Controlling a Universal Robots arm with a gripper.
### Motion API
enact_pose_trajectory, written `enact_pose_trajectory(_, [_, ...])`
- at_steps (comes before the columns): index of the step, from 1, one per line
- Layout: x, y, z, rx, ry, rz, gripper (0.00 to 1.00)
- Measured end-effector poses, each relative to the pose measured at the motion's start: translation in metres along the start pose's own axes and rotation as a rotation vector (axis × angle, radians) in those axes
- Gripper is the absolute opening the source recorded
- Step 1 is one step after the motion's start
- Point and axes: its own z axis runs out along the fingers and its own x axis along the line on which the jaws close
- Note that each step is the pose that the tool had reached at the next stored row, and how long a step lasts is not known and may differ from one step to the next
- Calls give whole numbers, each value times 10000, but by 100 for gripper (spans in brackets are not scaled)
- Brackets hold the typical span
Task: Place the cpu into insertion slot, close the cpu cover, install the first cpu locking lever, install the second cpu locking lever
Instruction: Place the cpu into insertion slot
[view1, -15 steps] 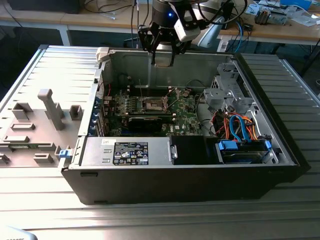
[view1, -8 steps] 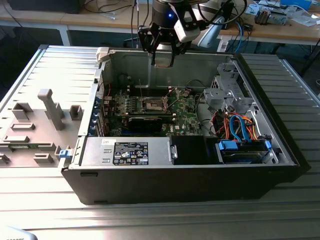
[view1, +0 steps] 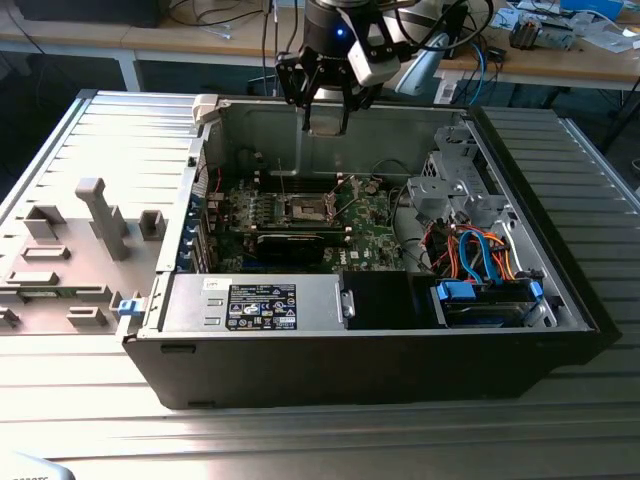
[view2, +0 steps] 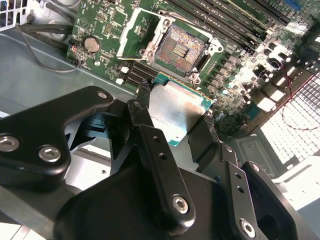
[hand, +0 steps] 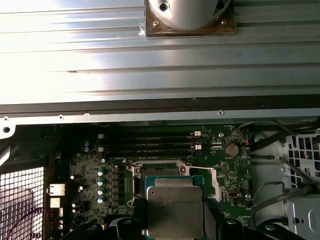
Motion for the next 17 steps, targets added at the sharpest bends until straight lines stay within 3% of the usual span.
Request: enact_pose_trajectory(17, [-1, -3, 33, 2, 0, 0, 54])
